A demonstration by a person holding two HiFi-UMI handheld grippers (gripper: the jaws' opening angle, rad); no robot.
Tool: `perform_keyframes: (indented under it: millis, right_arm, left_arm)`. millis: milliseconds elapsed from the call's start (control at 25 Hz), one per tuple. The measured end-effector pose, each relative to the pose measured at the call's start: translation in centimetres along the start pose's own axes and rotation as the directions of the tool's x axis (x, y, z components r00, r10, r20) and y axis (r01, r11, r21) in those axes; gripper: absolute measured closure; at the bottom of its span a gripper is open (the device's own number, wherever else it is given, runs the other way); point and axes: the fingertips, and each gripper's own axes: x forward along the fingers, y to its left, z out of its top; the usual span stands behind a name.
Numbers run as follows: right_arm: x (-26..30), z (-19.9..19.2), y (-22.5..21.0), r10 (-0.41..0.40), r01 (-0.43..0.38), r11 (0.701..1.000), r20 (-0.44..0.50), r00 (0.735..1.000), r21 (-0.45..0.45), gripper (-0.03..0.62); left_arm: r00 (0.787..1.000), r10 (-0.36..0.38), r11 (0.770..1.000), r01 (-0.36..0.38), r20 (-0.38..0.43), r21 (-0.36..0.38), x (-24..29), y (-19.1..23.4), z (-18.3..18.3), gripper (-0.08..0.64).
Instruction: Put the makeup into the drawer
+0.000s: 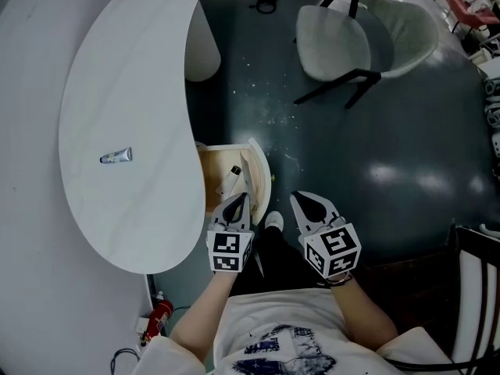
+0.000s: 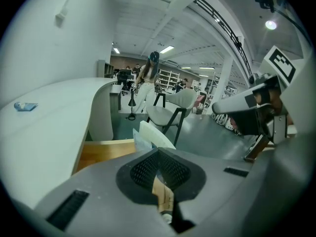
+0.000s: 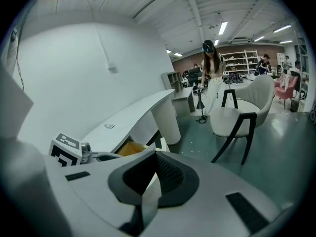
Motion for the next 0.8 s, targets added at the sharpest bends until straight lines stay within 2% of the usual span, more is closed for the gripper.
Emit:
perform_keyframes:
  millis: [160, 520, 800]
  right_arm:
    - [0.5, -0.6, -1.0, -0.011, 0.011, 1.000, -0.001, 1.000, 0.003, 0.572]
    - [1.2, -1.9, -1.4, -0.022, 0.022, 0.999, 0.001, 1.000, 0.025, 0.572]
    - [1.7, -3.2, -0.8, -0.016, 0.016, 0.999, -0.007, 1.000, 0.043, 0.571]
  left_arm:
    - [1.000, 0.008, 0.999, -0.007, -0.015, 0.038, 1.5, 0.5, -1.3, 0.523]
    - [1.000, 0.009, 0.999, -0.008, -0.018, 0.031, 2.9, 1.4, -3.0, 0.522]
    - [0.999, -0.005, 0.999, 0.007, -0.049, 0.032, 3.5, 1.5, -4.3, 0.522]
